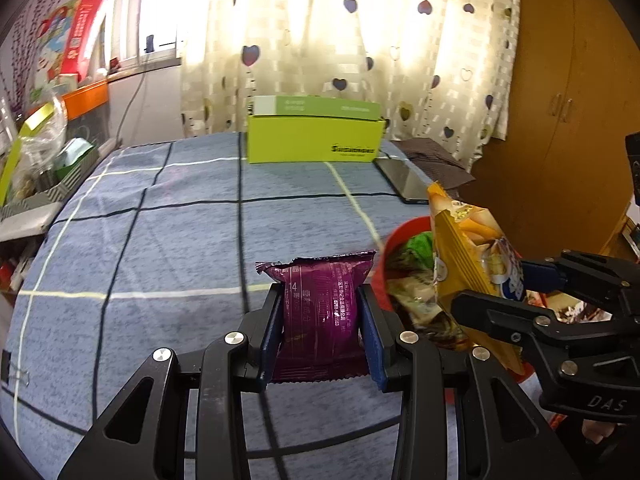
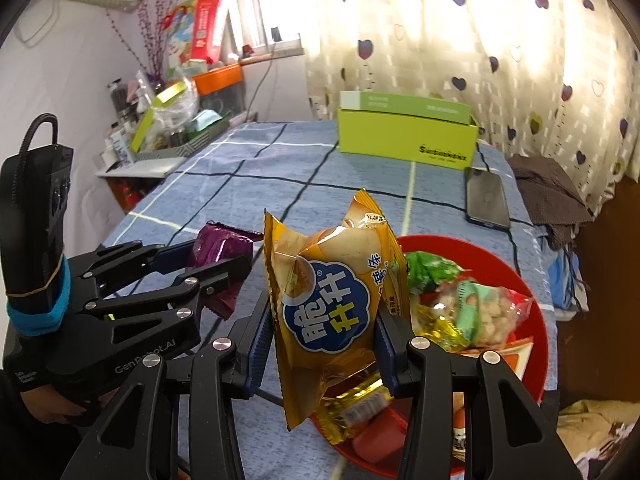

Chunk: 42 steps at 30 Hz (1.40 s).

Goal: Organize snacks
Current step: 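Carry the chip bag toward the red bowl with the right tool while the left carries the magenta packet, then release the magenta packet into the bowl with the left tool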

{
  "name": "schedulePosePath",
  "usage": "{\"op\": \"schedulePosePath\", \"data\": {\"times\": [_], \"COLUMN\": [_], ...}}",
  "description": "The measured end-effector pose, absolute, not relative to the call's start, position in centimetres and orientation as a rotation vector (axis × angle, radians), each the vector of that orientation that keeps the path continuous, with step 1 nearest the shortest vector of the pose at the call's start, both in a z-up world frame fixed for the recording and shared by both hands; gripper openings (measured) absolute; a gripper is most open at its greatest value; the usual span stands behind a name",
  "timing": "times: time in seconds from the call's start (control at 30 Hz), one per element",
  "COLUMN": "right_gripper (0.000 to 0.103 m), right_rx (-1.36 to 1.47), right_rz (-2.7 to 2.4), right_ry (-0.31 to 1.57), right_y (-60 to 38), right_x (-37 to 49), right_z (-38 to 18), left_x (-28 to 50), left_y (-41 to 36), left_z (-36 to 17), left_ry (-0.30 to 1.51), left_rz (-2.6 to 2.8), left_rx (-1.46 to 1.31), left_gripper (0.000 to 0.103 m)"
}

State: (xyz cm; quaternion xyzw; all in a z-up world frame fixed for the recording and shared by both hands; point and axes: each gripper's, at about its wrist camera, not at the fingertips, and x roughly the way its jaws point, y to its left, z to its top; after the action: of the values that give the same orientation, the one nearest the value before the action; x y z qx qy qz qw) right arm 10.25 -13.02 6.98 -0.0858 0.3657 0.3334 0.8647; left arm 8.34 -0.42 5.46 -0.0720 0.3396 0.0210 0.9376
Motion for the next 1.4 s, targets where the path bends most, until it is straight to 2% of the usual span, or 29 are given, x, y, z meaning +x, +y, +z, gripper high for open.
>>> {"op": "schedulePosePath", "data": {"times": [0.77,1.4], "right_gripper": [0.044,0.044], "right_rx": [-0.025,-0.082], "right_rz": [0.482,0.470], "right_ry": [0.767,0.753], "right_y": [-21.5,-20.9], "right_x": [13.1,13.1], "right_z": [7.1,6.9], "left_x": [11.4,13.8], "left_y": [-4.1,-6.9], "left_z": [5.6,3.8], "left_ry": [0.699,0.761], "left_rz": [-0.085,-0.193], "left_rx": [-0.150,-0.132], "left_gripper": [0.038,0.038]}}
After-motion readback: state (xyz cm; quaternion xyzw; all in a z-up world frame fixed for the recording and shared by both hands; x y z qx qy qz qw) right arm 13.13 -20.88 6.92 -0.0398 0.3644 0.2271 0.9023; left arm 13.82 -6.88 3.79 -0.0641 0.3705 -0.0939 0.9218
